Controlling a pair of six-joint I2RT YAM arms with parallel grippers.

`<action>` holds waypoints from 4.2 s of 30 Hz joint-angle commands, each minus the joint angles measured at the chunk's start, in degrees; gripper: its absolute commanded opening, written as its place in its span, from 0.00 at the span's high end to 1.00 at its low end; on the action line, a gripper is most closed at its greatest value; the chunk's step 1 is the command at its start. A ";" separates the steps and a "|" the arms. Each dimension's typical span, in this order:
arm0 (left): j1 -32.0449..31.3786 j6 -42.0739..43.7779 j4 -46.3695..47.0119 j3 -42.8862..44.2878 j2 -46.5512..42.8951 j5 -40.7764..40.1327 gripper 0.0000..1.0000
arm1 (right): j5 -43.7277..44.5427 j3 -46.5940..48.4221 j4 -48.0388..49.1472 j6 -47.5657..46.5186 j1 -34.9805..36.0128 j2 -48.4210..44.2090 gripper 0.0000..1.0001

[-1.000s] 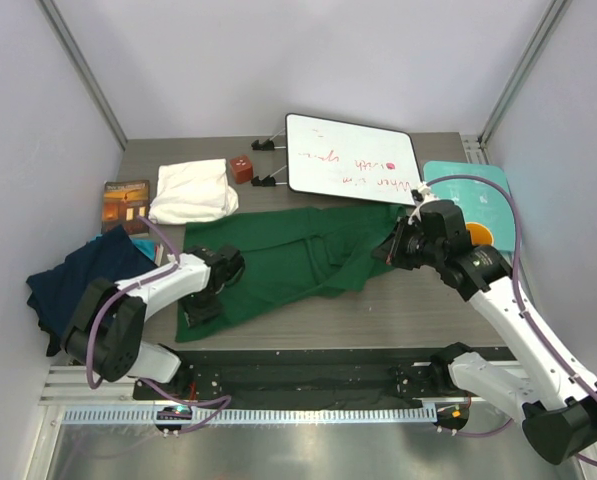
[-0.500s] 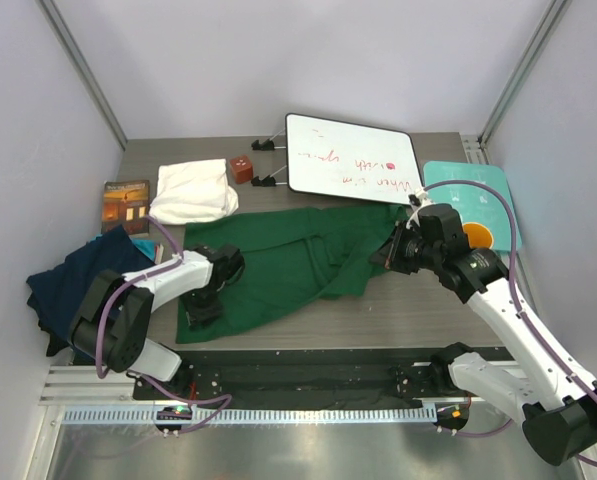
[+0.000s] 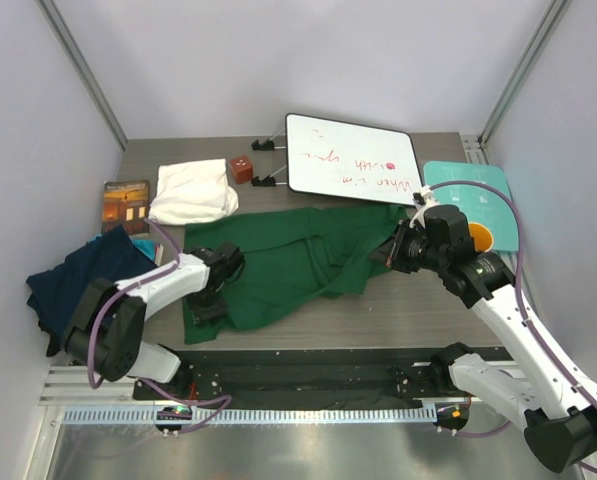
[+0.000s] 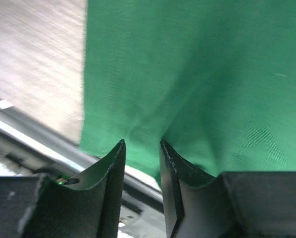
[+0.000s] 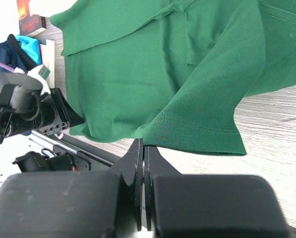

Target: Fold and stack the t-shirts

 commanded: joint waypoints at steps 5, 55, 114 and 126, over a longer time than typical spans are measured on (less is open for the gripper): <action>-0.47 -5.79 4.20 -3.92 -16.60 0.29 0.59 | -2.10 -0.12 4.79 2.36 -0.17 -1.65 0.99; 1.19 -22.16 2.62 -6.21 -10.30 -2.36 0.53 | -13.35 6.90 6.47 -1.06 -2.55 -0.51 0.99; 7.79 -7.83 -0.48 -1.99 -23.12 -5.43 1.00 | -13.53 -2.59 8.23 2.89 -4.04 3.18 0.99; 7.79 -1.51 -0.64 7.94 -15.40 -9.91 1.00 | -5.89 5.66 5.25 -2.47 -3.95 8.01 0.99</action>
